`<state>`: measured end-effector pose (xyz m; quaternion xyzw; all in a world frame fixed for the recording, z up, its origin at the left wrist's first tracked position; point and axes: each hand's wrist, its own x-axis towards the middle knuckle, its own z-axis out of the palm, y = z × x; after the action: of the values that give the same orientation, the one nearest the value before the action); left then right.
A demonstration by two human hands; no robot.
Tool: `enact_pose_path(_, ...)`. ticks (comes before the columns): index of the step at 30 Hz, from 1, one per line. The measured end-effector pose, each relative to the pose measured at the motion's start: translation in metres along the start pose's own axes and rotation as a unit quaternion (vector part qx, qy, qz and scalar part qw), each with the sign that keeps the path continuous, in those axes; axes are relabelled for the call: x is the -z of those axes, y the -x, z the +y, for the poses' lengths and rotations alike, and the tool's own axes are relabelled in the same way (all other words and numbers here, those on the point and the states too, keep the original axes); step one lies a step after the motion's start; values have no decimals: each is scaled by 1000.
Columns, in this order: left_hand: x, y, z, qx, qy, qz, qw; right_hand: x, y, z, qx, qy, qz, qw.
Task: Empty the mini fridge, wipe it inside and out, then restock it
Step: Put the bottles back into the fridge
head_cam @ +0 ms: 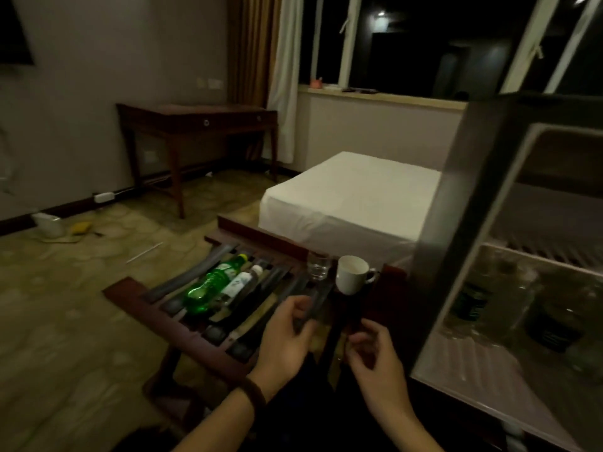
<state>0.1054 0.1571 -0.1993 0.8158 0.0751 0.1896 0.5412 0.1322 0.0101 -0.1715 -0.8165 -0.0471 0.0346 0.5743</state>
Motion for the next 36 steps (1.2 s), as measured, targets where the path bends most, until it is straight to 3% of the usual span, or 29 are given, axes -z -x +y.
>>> enact_pose_path(8, 95, -71, -110, 113, -195, 60, 972, -118, -57, 49, -12, 13, -133, 991)
enact_pose_path(12, 124, -123, -149, 167, -231, 93, 954, -161, -96, 58, -27, 12, -149, 988)
enact_pose_path(15, 132, -158, -174, 189, -280, 72, 938, -183, -124, 68, -25, 36, -171, 984)
enact_pose_path(19, 123, -187, -201, 228, -372, 21, 899, -206, -158, 81, -34, 31, -174, 984)
enact_pose_path(25, 131, -197, -220, 272, -485, 36, 831, -235, -182, 93, -27, 23, -185, 982)
enact_pose_path(31, 124, -178, -219, 201, -483, 136, 841, -285, -197, 72, -139, -56, -188, 971)
enact_pose_path(36, 125, -165, -221, 163, -450, 189, 858, -337, -208, 61, -245, -28, -117, 962)
